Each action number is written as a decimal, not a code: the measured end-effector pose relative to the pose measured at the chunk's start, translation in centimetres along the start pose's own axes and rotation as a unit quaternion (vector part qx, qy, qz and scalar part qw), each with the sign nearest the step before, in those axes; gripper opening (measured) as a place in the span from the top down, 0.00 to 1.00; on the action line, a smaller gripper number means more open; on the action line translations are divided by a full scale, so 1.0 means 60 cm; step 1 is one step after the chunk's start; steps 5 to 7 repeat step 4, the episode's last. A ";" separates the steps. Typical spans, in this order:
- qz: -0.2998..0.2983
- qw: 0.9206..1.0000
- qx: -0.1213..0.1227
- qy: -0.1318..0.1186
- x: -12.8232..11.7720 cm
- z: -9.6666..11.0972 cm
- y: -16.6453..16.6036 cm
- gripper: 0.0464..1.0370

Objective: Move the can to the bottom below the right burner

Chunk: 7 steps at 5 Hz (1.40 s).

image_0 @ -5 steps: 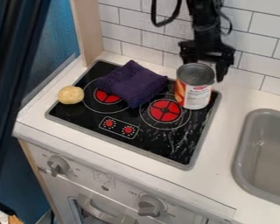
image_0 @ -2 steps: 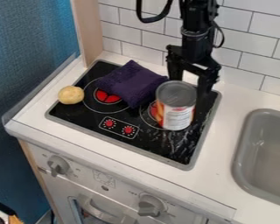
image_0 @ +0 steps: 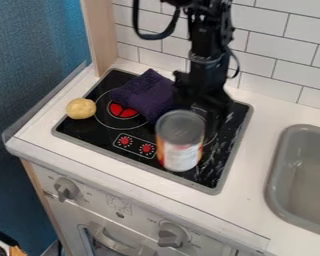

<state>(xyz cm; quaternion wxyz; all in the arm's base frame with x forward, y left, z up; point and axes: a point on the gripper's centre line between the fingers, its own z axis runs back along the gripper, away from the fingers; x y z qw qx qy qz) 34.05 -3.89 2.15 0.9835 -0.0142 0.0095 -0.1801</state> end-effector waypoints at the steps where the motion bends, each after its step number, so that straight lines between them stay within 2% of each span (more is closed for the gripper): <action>1: -0.007 1.000 0.005 -0.010 -0.024 0.018 -0.004 0.04; 2: -0.012 1.000 0.011 -0.025 -0.017 0.034 -0.001 0.04; 3: 0.002 0.998 0.023 -0.058 0.011 0.065 0.027 0.04; 4: -0.004 0.993 0.036 -0.110 0.036 0.131 0.041 0.04; 7: -0.004 0.993 0.036 -0.110 0.036 0.131 0.041 0.04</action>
